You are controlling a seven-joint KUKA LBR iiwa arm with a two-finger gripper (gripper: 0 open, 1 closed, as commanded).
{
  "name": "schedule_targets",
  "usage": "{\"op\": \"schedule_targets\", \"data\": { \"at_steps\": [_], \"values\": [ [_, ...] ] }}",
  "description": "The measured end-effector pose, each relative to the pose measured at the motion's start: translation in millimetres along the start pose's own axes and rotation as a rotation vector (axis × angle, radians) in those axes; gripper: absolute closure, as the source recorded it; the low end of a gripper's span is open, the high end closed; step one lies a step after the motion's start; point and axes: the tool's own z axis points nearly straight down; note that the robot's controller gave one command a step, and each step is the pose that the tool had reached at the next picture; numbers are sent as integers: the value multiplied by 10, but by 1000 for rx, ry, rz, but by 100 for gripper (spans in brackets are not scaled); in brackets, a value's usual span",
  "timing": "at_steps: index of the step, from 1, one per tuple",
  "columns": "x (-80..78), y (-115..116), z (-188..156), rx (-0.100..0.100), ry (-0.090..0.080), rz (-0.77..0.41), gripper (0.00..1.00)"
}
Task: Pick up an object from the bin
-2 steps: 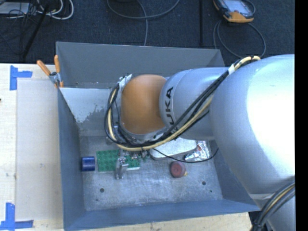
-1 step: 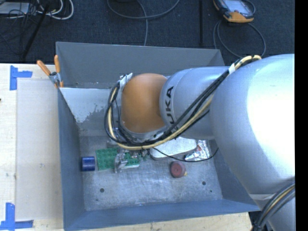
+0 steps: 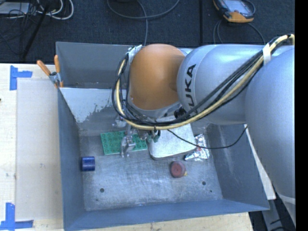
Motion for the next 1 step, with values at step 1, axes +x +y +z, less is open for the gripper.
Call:
{"op": "schedule_targets", "data": {
  "at_steps": [1],
  "values": [
    [-59,43,-1073,-1,-1,-16,100]
  ]
}}
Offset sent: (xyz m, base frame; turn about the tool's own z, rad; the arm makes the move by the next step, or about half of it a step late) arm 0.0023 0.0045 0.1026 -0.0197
